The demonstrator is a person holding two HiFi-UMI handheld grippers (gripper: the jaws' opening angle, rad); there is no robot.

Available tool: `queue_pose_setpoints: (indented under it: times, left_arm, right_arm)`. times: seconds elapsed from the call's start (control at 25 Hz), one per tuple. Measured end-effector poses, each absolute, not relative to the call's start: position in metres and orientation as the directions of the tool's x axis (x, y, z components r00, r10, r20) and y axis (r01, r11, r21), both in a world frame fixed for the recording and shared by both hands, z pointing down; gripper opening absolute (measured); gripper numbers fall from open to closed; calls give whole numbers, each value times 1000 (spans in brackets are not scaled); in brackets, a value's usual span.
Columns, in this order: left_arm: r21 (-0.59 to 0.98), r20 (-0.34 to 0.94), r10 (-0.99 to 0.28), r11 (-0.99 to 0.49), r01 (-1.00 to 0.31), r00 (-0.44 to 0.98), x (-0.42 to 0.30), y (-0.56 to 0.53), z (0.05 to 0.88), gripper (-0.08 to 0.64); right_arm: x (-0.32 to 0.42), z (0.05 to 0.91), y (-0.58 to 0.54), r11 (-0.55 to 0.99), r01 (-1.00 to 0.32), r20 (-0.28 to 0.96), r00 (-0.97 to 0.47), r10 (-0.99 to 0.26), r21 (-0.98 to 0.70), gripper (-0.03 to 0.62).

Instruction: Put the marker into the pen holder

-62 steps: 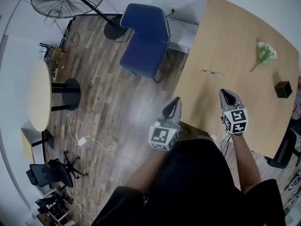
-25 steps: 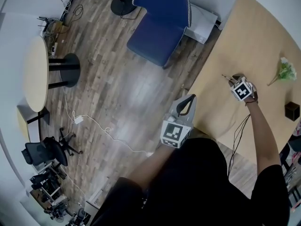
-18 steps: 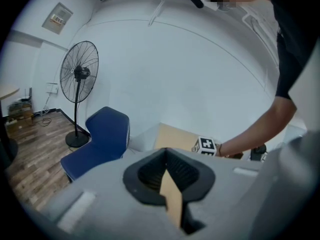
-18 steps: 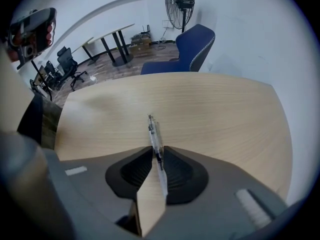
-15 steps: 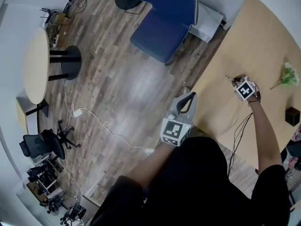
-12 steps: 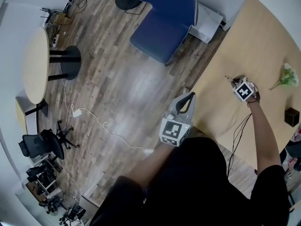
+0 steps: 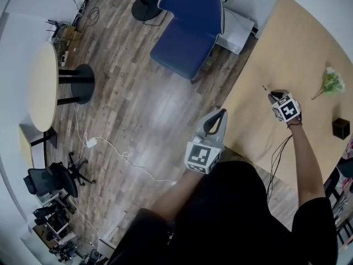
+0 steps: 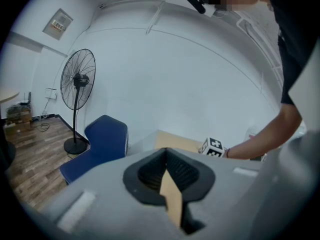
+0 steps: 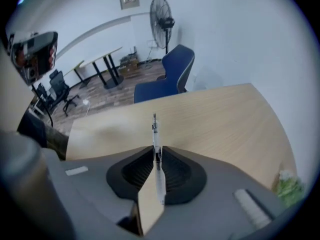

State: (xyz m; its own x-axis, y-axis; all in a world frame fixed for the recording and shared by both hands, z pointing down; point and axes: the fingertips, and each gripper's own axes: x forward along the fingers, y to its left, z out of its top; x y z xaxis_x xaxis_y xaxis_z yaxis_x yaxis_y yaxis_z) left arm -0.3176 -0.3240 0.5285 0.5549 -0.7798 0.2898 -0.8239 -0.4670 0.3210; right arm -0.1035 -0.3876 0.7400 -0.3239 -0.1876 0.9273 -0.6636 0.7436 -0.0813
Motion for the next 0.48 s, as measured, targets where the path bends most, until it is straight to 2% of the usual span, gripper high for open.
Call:
queue_pose_setpoints:
  times: [0.24,0.36,0.48]
  left_arm:
    - [330,204,-768,-530,-782,607,-310,-312,490,3]
    - [336,173,-749,-566,-753,640,-306,-307,473,3]
    - [337,141,-722,-609,-718,678,-299,-305,455,3]
  right_arm:
    - [-113,637,-367,496,-849,748,-448,-490,-183,52]
    - [-111,580,-344,372,-892,600,-450,-662,-258,52]
    - [-107,531,-316,264,-905,486,-404,-775,-333,52]
